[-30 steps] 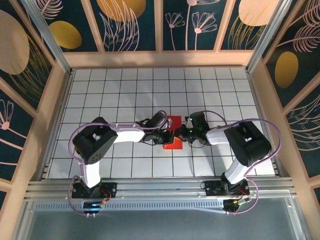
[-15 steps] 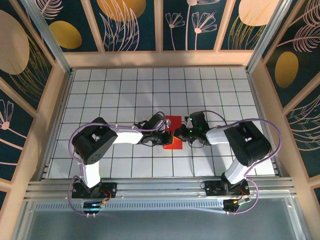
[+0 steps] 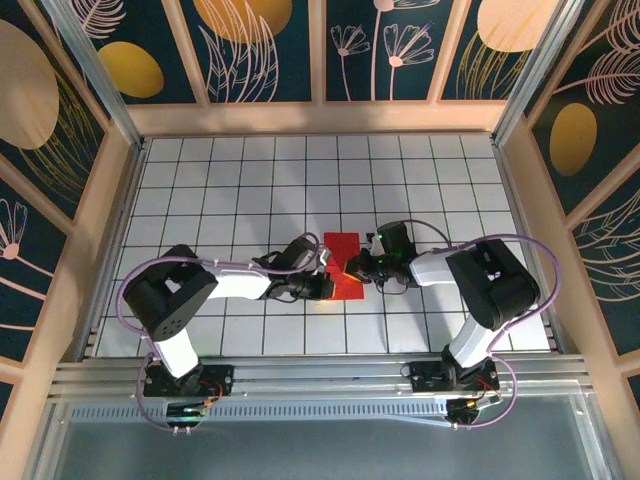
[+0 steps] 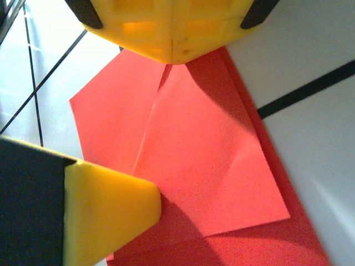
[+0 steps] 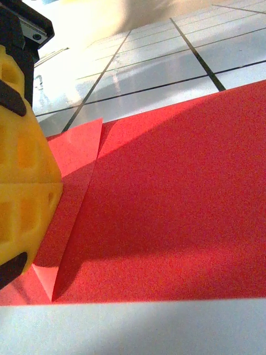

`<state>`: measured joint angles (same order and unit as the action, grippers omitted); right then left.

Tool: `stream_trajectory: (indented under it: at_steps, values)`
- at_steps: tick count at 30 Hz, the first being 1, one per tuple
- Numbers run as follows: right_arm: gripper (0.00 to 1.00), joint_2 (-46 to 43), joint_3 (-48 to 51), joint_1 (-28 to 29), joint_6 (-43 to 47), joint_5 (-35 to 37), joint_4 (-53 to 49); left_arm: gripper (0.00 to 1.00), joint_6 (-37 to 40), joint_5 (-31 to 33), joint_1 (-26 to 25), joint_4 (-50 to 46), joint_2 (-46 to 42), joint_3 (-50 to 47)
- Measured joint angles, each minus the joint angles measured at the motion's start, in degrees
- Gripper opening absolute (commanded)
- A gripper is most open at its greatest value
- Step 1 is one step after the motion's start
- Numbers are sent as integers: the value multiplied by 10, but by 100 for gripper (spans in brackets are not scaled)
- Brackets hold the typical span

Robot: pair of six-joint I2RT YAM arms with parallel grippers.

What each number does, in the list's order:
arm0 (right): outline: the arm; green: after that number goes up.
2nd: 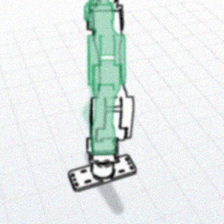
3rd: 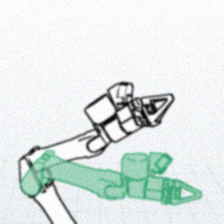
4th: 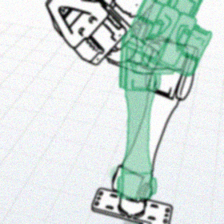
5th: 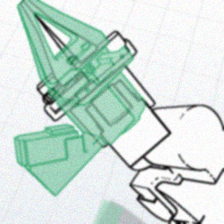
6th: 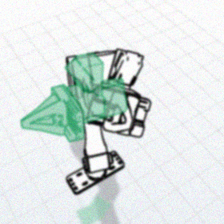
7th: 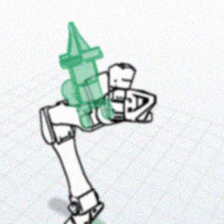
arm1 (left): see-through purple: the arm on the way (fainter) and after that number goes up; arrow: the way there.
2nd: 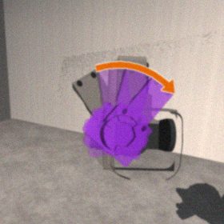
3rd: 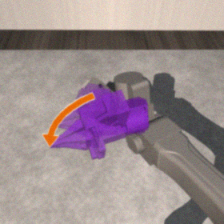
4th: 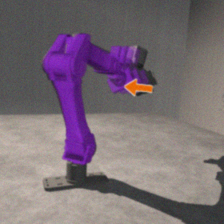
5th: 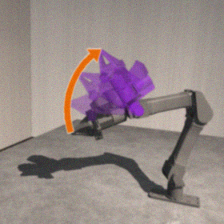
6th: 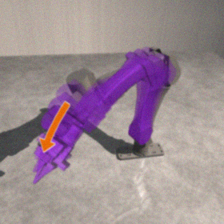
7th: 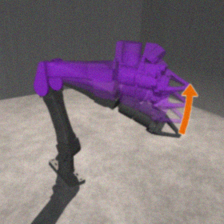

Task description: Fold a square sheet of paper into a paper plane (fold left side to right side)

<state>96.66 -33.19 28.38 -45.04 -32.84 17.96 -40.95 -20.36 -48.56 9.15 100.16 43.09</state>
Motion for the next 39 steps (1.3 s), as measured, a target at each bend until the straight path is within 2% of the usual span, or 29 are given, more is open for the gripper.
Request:
stream_trajectory:
  at_steps: [14, 19, 24, 27, 29, 31, 33, 36, 39]
  values:
    - [0, 4, -14, -2, 12, -7, -25, 0, 16, 12, -7, -32, -47, -36]
    - [0, 4, -14, -2, 12, -7, -25, 0, 19, 38, -7, -59, -98, -54]
    - [0, -7, -14, -2, 15, 7, -35, 0, -3, 63, 11, -43, -165, -65]
    - [7, -25, -14, -5, 17, 29, -54, 1, -21, 95, 26, -27, -194, -66]
    - [15, -43, -14, -6, 17, 43, -62, 14, -30, 122, 33, -21, -205, -66]
    - [22, -68, -14, -7, 23, 60, -71, 42, -43, 155, 37, -19, -217, -66]
    - [27, -94, -16, -7, 29, 78, -82, 59, -53, 183, 39, -12, -231, -71]
    - [41, -131, -25, -12, 41, 108, -106, 69, -68, 227, 41, -8, -250, -82]
    - [56, -171, -33, -22, 50, 139, -125, 70, -70, 253, 43, -4, -254, -84]
